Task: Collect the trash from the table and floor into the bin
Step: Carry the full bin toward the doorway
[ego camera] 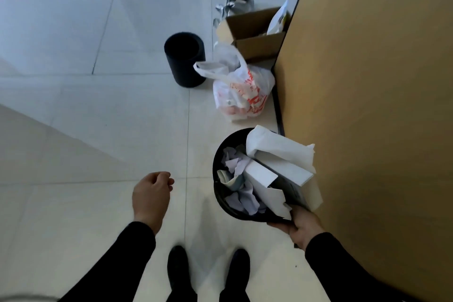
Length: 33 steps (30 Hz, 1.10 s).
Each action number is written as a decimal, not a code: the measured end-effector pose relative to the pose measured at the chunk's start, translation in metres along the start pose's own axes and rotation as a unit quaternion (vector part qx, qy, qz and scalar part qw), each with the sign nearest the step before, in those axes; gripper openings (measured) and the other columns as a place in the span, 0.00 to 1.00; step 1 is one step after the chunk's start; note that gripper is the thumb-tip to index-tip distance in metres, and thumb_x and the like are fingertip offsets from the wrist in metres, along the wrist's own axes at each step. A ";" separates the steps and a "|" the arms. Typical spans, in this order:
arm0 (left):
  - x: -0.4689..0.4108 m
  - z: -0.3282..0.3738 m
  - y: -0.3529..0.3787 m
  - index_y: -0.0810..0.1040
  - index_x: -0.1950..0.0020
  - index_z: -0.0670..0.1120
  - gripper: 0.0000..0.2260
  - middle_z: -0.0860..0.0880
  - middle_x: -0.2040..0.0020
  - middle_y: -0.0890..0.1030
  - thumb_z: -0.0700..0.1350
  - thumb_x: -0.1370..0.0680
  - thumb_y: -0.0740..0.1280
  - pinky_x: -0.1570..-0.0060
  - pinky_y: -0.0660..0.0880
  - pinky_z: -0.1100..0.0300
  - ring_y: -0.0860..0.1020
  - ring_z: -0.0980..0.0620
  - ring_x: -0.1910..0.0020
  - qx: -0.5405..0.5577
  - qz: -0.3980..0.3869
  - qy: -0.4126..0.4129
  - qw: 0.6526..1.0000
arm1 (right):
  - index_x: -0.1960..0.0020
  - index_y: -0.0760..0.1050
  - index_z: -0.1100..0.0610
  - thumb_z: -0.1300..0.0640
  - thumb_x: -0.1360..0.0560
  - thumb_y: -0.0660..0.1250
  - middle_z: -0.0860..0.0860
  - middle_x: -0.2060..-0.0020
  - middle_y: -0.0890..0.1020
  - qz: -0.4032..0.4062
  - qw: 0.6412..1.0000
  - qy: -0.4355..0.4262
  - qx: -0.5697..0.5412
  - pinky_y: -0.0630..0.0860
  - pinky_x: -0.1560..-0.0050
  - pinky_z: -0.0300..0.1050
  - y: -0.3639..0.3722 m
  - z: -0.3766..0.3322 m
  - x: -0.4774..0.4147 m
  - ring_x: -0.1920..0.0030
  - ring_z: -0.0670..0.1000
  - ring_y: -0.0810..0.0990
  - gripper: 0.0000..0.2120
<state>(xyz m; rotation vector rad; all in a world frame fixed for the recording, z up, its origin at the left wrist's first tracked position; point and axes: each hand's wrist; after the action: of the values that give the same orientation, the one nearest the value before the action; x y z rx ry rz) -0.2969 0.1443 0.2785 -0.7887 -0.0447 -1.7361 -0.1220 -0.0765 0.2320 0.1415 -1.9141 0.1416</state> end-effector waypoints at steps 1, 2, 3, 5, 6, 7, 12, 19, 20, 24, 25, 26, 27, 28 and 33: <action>-0.009 -0.016 0.005 0.78 0.64 0.47 0.09 0.47 0.64 0.81 0.41 0.25 0.62 0.56 0.72 0.54 0.76 0.49 0.64 -0.012 -0.001 -0.010 1.000 | 0.38 0.70 0.69 0.71 0.25 0.61 0.64 0.36 0.71 0.007 1.000 0.003 0.001 0.79 0.77 0.56 0.002 0.007 -0.018 0.59 0.66 0.77 0.16; -0.017 -0.030 0.010 0.78 0.64 0.47 0.09 0.47 0.64 0.81 0.41 0.25 0.62 0.57 0.72 0.55 0.76 0.49 0.65 -0.022 -0.009 -0.018 1.000 | 0.37 0.70 0.69 0.71 0.25 0.61 0.65 0.35 0.71 0.008 1.000 0.005 0.002 0.80 0.75 0.56 0.003 0.013 -0.033 0.56 0.66 0.77 0.16; -0.027 -0.047 0.016 0.78 0.64 0.47 0.09 0.47 0.65 0.81 0.41 0.25 0.62 0.57 0.72 0.56 0.76 0.49 0.65 -0.032 -0.020 -0.025 0.999 | 0.38 0.70 0.68 0.71 0.25 0.61 0.65 0.35 0.71 0.004 1.000 0.006 0.004 0.80 0.75 0.57 0.005 0.020 -0.051 0.50 0.67 0.76 0.15; -0.043 -0.082 0.028 0.78 0.63 0.47 0.09 0.48 0.65 0.81 0.41 0.25 0.62 0.58 0.72 0.56 0.77 0.49 0.66 -0.062 -0.042 -0.046 0.996 | 0.43 0.72 0.67 0.70 0.24 0.59 0.64 0.37 0.73 0.005 1.000 0.013 0.003 0.80 0.76 0.57 0.005 0.035 -0.083 0.46 0.66 0.76 0.10; -0.051 -0.098 0.034 0.78 0.63 0.47 0.09 0.48 0.65 0.81 0.41 0.25 0.62 0.57 0.73 0.55 0.77 0.49 0.65 -0.076 -0.050 -0.051 0.995 | 0.47 0.73 0.67 0.69 0.23 0.58 0.64 0.40 0.74 0.004 1.000 0.016 -0.002 0.80 0.76 0.57 0.005 0.041 -0.098 0.49 0.66 0.76 0.07; -0.058 -0.113 0.038 0.78 0.62 0.47 0.08 0.49 0.65 0.82 0.41 0.25 0.62 0.56 0.73 0.54 0.78 0.49 0.65 -0.095 -0.056 -0.054 0.993 | 0.51 0.74 0.66 0.69 0.23 0.58 0.63 0.44 0.75 0.001 1.000 0.021 -0.004 0.80 0.76 0.57 0.004 0.047 -0.111 0.53 0.65 0.77 0.07; -0.093 -0.176 0.064 0.79 0.62 0.49 0.08 0.52 0.64 0.82 0.43 0.26 0.62 0.52 0.75 0.54 0.80 0.47 0.59 -0.168 -0.087 -0.070 0.979 | 0.59 0.74 0.64 0.71 0.23 0.56 0.60 0.59 0.78 0.009 0.999 0.042 0.011 0.80 0.77 0.55 0.004 0.077 -0.171 0.59 0.61 0.77 0.11; -0.132 -0.226 0.095 0.77 0.67 0.51 0.09 0.54 0.66 0.81 0.44 0.27 0.61 0.57 0.73 0.59 0.79 0.49 0.60 -0.199 -0.135 -0.092 0.966 | 0.44 0.72 0.67 0.71 0.23 0.54 0.62 0.48 0.76 0.017 0.998 0.056 0.006 0.79 0.65 0.64 -0.003 0.108 -0.250 0.56 0.62 0.77 0.11; -0.135 -0.230 0.098 0.77 0.67 0.51 0.09 0.54 0.66 0.81 0.43 0.27 0.61 0.57 0.73 0.58 0.79 0.49 0.60 -0.206 -0.137 -0.093 0.965 | 0.41 0.70 0.67 0.70 0.22 0.54 0.63 0.44 0.75 0.017 0.998 0.057 -0.006 0.79 0.60 0.64 -0.004 0.112 -0.259 0.55 0.62 0.77 0.12; -0.144 -0.241 0.102 0.77 0.63 0.51 0.07 0.50 0.61 0.82 0.43 0.27 0.62 0.57 0.74 0.57 0.80 0.48 0.57 -0.220 -0.147 -0.086 0.960 | 0.32 0.65 0.67 0.68 0.22 0.55 0.64 0.32 0.69 0.016 0.998 0.063 -0.024 0.82 0.55 0.58 0.000 0.123 -0.280 0.45 0.66 0.77 0.18; -0.145 -0.243 0.103 0.78 0.61 0.49 0.06 0.48 0.59 0.83 0.43 0.27 0.62 0.57 0.74 0.57 0.80 0.48 0.56 -0.223 -0.149 -0.086 0.960 | 0.32 0.65 0.67 0.68 0.22 0.56 0.63 0.32 0.69 0.014 0.998 0.061 -0.023 0.82 0.61 0.58 0.001 0.126 -0.283 0.49 0.65 0.78 0.18; -0.146 -0.244 0.103 0.79 0.58 0.48 0.05 0.47 0.57 0.83 0.43 0.27 0.63 0.57 0.74 0.57 0.80 0.48 0.55 -0.225 -0.149 -0.088 0.959 | 0.33 0.66 0.66 0.68 0.22 0.57 0.63 0.32 0.70 0.014 0.998 0.060 -0.027 0.81 0.67 0.59 0.000 0.128 -0.286 0.54 0.64 0.78 0.17; -0.147 -0.246 0.103 0.79 0.55 0.46 0.06 0.47 0.56 0.83 0.43 0.27 0.63 0.57 0.74 0.57 0.80 0.47 0.55 -0.225 -0.148 -0.089 0.959 | 0.36 0.67 0.66 0.68 0.22 0.57 0.63 0.32 0.70 0.017 0.998 0.061 -0.032 0.81 0.69 0.59 0.000 0.130 -0.288 0.57 0.64 0.78 0.15; -0.148 -0.247 0.103 0.79 0.54 0.45 0.07 0.46 0.56 0.83 0.43 0.27 0.63 0.57 0.74 0.57 0.79 0.48 0.56 -0.221 -0.148 -0.092 0.960 | 0.40 0.68 0.66 0.69 0.22 0.56 0.64 0.33 0.70 0.019 0.997 0.062 -0.037 0.81 0.69 0.60 0.000 0.132 -0.290 0.57 0.65 0.77 0.11; -0.146 -0.242 0.103 0.78 0.59 0.48 0.05 0.48 0.59 0.82 0.41 0.27 0.63 0.59 0.74 0.58 0.78 0.50 0.60 -0.198 -0.156 -0.096 0.963 | 0.56 0.71 0.64 0.69 0.22 0.57 0.63 0.40 0.74 0.049 0.994 0.073 -0.071 0.79 0.51 0.61 -0.007 0.141 -0.288 0.47 0.68 0.79 0.07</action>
<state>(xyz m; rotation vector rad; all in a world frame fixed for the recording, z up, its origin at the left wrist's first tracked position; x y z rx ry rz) -0.3075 0.1327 -0.0216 -1.2995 0.0523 -1.9888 -0.1539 -0.0982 -0.0864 -0.0574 -1.7781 0.0789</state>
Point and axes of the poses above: each hand's wrist, its own x-axis away from the middle knuckle, its own y-axis out of the palm, z = x × y
